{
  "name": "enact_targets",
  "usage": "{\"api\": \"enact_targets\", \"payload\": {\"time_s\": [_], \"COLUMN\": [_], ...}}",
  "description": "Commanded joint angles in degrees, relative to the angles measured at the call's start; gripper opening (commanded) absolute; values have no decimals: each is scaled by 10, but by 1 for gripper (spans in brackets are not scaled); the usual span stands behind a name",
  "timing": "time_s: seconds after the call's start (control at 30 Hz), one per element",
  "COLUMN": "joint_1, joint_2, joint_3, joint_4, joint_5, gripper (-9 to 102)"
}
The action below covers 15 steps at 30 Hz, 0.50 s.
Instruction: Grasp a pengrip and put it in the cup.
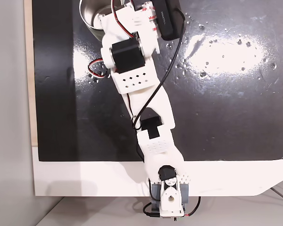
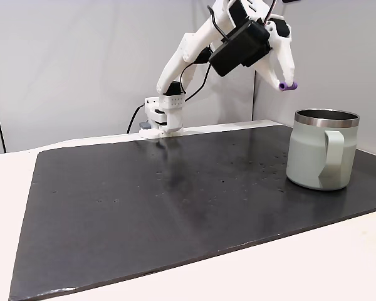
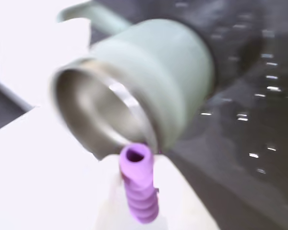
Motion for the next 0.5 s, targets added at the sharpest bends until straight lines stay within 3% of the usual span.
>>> {"api": "enact_targets", "payload": {"time_s": [0.0,0.47], "joint_1": [-7,-4], "joint_2": [1,-94], "joint_3": [-33,-94], "joint_4": [-39,-171], "joint_5": [0,1], "gripper": [0,0]}}
